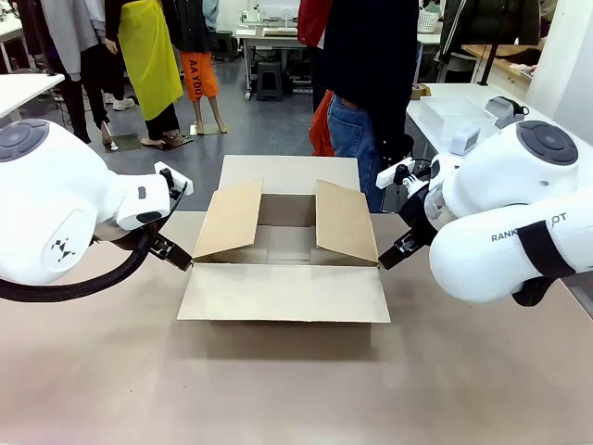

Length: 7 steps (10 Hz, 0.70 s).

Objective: Pack the gift set into the box.
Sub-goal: Place both hands on the side flaps of the Package Box and spread them outward.

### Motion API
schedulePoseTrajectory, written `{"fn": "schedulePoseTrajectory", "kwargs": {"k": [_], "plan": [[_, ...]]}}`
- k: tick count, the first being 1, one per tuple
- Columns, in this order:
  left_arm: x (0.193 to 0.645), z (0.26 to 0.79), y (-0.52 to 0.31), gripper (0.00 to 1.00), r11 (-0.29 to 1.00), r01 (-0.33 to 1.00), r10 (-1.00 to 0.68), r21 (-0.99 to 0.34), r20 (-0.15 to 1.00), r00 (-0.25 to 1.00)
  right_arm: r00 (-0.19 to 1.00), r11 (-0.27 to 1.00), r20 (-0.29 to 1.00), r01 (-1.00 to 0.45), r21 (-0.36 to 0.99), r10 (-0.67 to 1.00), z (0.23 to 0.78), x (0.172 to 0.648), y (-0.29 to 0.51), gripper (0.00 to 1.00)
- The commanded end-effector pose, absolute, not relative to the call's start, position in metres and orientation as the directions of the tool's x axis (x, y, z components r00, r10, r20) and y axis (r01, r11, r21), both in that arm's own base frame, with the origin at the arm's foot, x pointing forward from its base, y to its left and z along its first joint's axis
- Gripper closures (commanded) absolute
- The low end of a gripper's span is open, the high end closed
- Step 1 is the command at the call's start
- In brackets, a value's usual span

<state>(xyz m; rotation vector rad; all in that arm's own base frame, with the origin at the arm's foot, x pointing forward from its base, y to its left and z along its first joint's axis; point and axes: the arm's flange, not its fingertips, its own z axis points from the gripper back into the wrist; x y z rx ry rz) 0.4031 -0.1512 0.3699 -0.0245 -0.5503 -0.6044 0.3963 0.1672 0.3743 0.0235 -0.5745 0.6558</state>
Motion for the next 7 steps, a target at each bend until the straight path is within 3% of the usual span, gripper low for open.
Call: {"fn": "schedulePoseTrajectory", "kwargs": {"k": [1, 4, 5, 7], "plan": [[0.403, 0.37, -0.151, 0.0, 0.827, 0.546, -0.533, 0.136, 0.498, 0.684, 0.644, 0.798, 0.512, -0.582, -0.156, 0.569, 0.374, 0.396, 0.167, 0.0], [0.403, 0.37, -0.151, 0.0, 0.827, 0.546, -0.533, 0.136, 0.498, 0.684, 0.643, 0.798, 0.512, -0.582, -0.156, 0.569, 0.374, 0.396, 0.167, 0.0], [0.403, 0.37, -0.151, 0.0, 0.827, 0.546, -0.533, 0.135, 0.498, 0.684, 0.614, 0.79, 0.536, -0.586, -0.181, 0.579, 0.392, 0.386, 0.162, 0.0], [0.372, 0.42, -0.128, 0.0, 0.849, 0.528, -0.482, 0.027, 0.45, 0.752, 0.588, 0.813, 0.624, -0.565, -0.139, 0.515, 0.452, 0.36, 0.133, 0.0]]}}
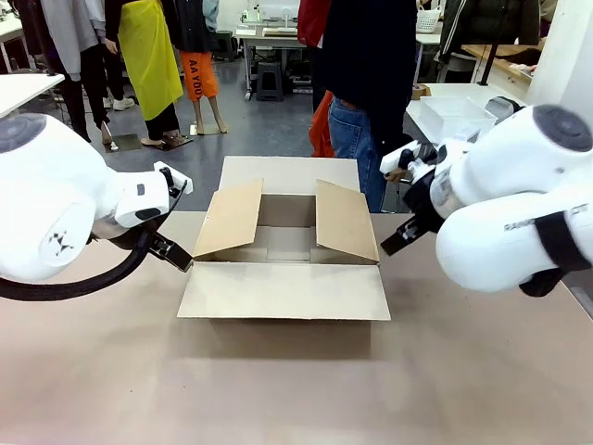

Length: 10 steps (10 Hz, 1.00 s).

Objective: Pack the gift set into the box.
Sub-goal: Place both hands on the side flaps of the Package Box and spread them outward.

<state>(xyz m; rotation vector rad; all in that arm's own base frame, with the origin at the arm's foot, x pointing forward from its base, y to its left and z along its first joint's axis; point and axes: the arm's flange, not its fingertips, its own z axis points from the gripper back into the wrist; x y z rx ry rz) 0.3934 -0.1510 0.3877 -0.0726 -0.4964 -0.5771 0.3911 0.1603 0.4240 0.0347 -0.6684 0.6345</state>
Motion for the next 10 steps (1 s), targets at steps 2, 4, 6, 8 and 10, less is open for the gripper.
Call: {"fn": "schedulePoseTrajectory", "kwargs": {"k": [2, 4, 6, 8, 10], "plan": [[0.341, 0.476, -0.093, 0.0, 0.909, 0.41, -0.317, -0.078, 0.508, 0.801, 0.663, 0.875, 0.652, -0.485, -0.001, 0.368, 0.502, 0.337, 0.102, 0.0], [0.328, 0.518, -0.028, 0.0, 0.847, 0.344, -0.04, -0.405, 0.597, 0.802, 0.808, 0.874, 0.585, -0.332, 0.355, 0.069, 0.527, 0.334, 0.051, 0.0], [0.343, 0.5, 0.054, 0.0, 0.65, 0.239, 0.28, -0.722, 0.519, 0.807, 0.882, 0.643, 0.422, -0.2, 0.739, -0.211, 0.519, 0.334, -0.032, 0.0], [0.358, 0.425, 0.141, 0.0, 0.332, 0.076, 0.557, -0.94, 0.26, 0.789, 0.827, 0.35, 0.27, -0.095, 0.932, -0.494, 0.473, 0.315, -0.135, 0.0], [0.351, 0.364, 0.178, 0.0, 0.143, -0.073, 0.783, -0.987, 0.067, 0.619, 0.752, 0.126, 0.047, 0.049, 0.991, -0.657, 0.4, 0.302, -0.2, 0.0]]}}
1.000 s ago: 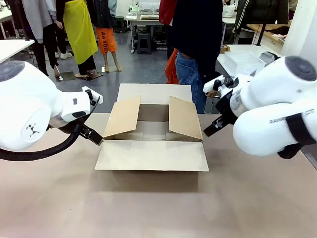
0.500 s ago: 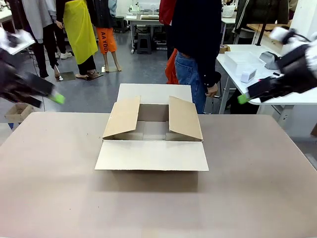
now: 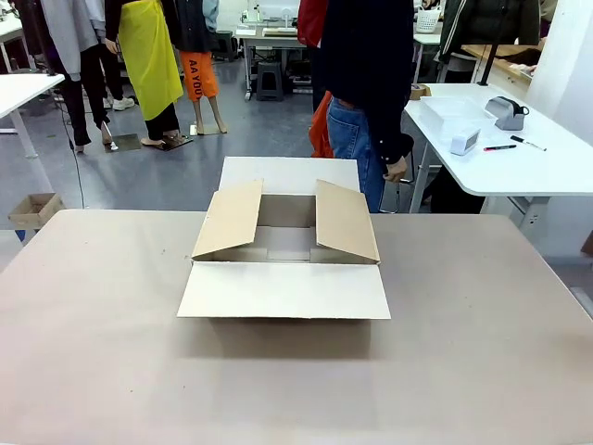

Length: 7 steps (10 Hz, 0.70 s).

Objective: Pack the gift set into the box.
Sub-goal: Place both hands on the side flaps of the Package Box and spread them outward.

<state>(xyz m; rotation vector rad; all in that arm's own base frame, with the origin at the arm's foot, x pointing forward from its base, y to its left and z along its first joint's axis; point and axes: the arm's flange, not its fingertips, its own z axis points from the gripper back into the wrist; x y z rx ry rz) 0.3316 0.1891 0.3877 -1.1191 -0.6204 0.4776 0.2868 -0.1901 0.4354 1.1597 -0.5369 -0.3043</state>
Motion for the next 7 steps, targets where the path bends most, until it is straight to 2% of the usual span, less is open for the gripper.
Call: {"fn": "schedulePoseTrajectory", "kwargs": {"k": [1, 2, 5, 6, 7], "plan": [[0.345, 0.347, 0.179, 0.0, 0.161, -0.063, 0.775, -0.985, 0.087, 0.626, 0.719, 0.095, -0.038, 0.144, 0.985, -0.694, 0.367, 0.3, -0.208, 0.0], [0.332, 0.388, 0.189, 0.0, 0.368, -0.046, 0.639, -0.929, 0.217, 0.738, 0.835, 0.379, 0.243, -0.045, 0.924, -0.493, 0.435, 0.287, -0.19, 0.0], [0.332, 0.388, 0.189, 0.0, 0.368, -0.046, 0.639, -0.929, 0.217, 0.738, 0.835, 0.379, 0.243, -0.045, 0.924, -0.493, 0.435, 0.287, -0.19, 0.0], [0.338, 0.37, 0.187, 0.0, 0.324, -0.09, 0.661, -0.942, 0.158, 0.733, 0.839, 0.34, 0.174, 0.014, 0.94, -0.515, 0.417, 0.291, -0.195, 0.0], [0.339, 0.389, 0.17, 0.0, 0.401, -0.048, 0.621, -0.915, 0.233, 0.749, 0.869, 0.456, 0.234, -0.011, 0.89, -0.435, 0.431, 0.3, -0.17, 0.0]]}}
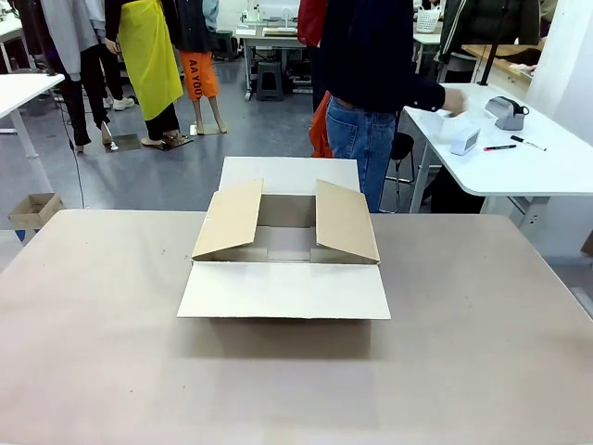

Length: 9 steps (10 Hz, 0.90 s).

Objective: Pack the gift set into the box.
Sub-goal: Place both hands on the side flaps of the Package Box and spread them outward.

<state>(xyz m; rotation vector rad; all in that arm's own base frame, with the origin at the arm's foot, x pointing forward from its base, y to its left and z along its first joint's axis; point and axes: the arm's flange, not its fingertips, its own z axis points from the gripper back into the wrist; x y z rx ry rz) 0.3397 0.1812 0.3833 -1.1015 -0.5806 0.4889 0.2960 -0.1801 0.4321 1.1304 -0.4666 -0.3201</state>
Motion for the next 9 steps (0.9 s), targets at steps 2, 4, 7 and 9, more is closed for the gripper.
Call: {"fn": "schedulePoseTrajectory", "kwargs": {"k": [2, 4, 7, 9], "plan": [[0.361, 0.444, 0.105, 0.0, 0.592, 0.073, 0.448, -0.802, 0.403, 0.798, 0.916, 0.635, 0.336, -0.126, 0.762, -0.221, 0.463, 0.337, -0.081, 0.0], [0.386, 0.492, -0.008, 0.0, 0.684, 0.338, 0.096, -0.647, 0.539, 0.837, 0.916, 0.729, 0.4, -0.297, 0.617, 0.034, 0.466, 0.369, 0.052, 0.0], [0.424, 0.498, -0.128, 0.0, 0.753, 0.441, -0.188, -0.488, 0.482, 0.856, 0.782, 0.749, 0.53, -0.558, 0.358, 0.329, 0.441, 0.342, 0.162, 0.0], [0.433, 0.479, -0.162, 0.0, 0.806, 0.428, -0.265, -0.409, 0.397, 0.879, 0.697, 0.724, 0.677, -0.591, 0.355, 0.237, 0.437, 0.331, 0.146, 0.0]]}}
